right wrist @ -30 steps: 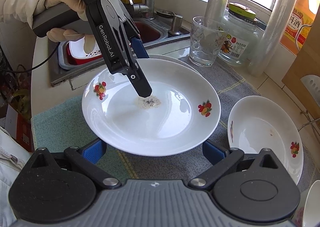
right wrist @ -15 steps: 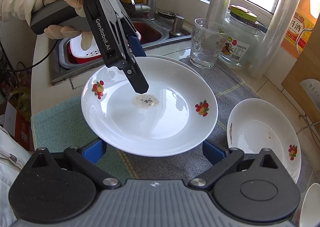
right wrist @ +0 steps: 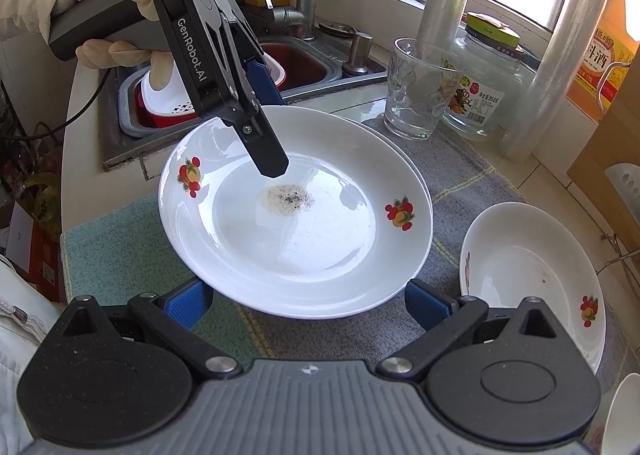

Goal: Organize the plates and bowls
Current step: 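Lower the plate onto the other plate and open the left gripper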

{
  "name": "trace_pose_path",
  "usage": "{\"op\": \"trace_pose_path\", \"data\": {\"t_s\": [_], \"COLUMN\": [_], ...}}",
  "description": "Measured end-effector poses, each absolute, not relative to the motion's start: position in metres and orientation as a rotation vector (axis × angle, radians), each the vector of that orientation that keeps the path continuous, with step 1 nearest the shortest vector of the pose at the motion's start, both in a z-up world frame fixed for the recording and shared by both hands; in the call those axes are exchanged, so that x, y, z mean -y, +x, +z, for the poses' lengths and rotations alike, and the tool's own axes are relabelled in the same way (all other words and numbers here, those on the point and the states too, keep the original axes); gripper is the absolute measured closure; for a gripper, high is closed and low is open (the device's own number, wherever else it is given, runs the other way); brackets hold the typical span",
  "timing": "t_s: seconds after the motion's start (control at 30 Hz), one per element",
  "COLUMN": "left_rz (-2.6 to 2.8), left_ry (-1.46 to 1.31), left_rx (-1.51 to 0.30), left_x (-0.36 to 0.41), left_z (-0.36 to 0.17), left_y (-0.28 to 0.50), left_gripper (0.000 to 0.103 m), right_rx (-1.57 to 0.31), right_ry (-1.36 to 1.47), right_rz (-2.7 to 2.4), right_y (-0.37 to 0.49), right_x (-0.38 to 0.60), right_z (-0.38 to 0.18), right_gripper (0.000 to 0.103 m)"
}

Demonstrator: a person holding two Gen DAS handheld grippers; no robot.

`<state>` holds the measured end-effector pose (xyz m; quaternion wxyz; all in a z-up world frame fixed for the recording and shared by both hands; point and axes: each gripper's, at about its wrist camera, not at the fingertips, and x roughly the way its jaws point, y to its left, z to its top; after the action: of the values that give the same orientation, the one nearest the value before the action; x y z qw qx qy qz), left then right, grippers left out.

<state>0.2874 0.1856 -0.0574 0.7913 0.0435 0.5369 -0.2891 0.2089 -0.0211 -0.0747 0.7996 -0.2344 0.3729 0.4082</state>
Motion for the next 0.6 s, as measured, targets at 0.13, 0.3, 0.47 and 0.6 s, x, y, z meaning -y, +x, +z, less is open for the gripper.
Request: {"op": "trace_pose_path", "data": {"t_s": [0.13, 0.3, 0.47, 0.6], "left_rz": [-0.614, -0.595, -0.589, -0.586], "left_ry": [0.079, 0.079, 0.057, 0.079], "left_rx": [-1.152, -1.151, -1.146, -1.109], "left_x": [-0.189, -0.194, -0.197, -0.196], "left_z": [-0.055, -0.054, -0.057, -0.054], "left_y": [0.286, 0.285, 0.284, 0.279], "left_gripper": [0.018, 0.015, 0.015, 0.015], "right_rx": [-0.797, -0.801, -0.802, -0.801], "right_ry": [-0.506, -0.511, -0.515, -0.506], "right_rz": [0.881, 0.883, 0.881, 0.861], "right_y": [0.211, 0.213, 0.212, 0.212], "right_x": [0.018, 0.015, 0.014, 0.018], "right_z": [-0.075, -0.077, -0.078, -0.076], "right_gripper": [0.000, 0.000, 0.000, 0.000]}}
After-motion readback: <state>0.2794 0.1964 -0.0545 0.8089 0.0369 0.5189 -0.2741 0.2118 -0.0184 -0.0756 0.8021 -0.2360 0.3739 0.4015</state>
